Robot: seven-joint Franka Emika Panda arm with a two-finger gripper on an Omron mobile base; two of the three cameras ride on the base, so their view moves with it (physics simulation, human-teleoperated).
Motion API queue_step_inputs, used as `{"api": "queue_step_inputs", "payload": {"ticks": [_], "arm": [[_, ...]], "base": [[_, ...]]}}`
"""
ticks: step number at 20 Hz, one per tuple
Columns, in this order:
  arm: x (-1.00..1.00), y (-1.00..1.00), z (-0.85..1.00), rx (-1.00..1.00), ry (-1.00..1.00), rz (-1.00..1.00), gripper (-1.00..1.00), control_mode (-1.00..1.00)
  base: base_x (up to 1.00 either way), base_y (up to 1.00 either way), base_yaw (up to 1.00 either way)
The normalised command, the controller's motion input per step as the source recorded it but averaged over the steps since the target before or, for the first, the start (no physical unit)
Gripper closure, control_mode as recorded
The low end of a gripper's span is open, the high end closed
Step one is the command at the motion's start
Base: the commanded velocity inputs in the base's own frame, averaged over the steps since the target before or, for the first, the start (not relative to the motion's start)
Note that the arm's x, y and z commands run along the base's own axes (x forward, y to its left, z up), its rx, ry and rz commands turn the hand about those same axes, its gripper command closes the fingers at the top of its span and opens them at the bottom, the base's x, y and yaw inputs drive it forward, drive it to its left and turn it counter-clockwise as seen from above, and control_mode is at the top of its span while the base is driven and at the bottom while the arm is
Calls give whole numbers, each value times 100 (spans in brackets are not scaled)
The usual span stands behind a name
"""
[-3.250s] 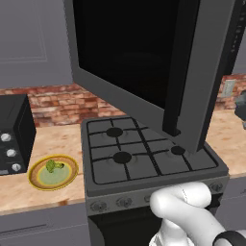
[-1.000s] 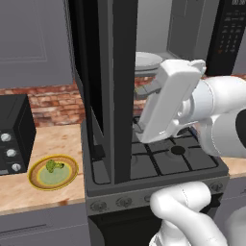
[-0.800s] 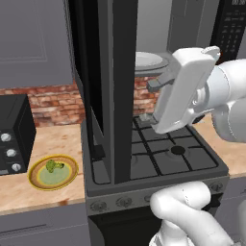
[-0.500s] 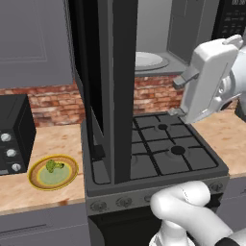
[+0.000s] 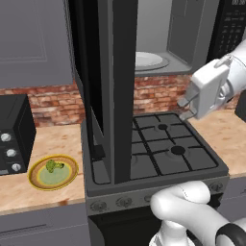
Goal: Pick the broccoli from the counter and place it in the microwave. Then turn on the microwave.
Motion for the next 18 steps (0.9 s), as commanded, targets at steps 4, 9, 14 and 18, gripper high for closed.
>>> {"api": "queue_step_inputs", "payload": {"ticks": [4,9,14,18], "arm": [[16,-7,-89,-3,-21,0,-100,-100],[7,0,-73,0,-24,1,-100,-100],[25,0,-63,2,-15,6,-100,-100],[58,0,-31,8,-3,14,-100,-100]], "base": [[0,0,0],[0,0,0],[0,0,0],[0,0,0]]}}
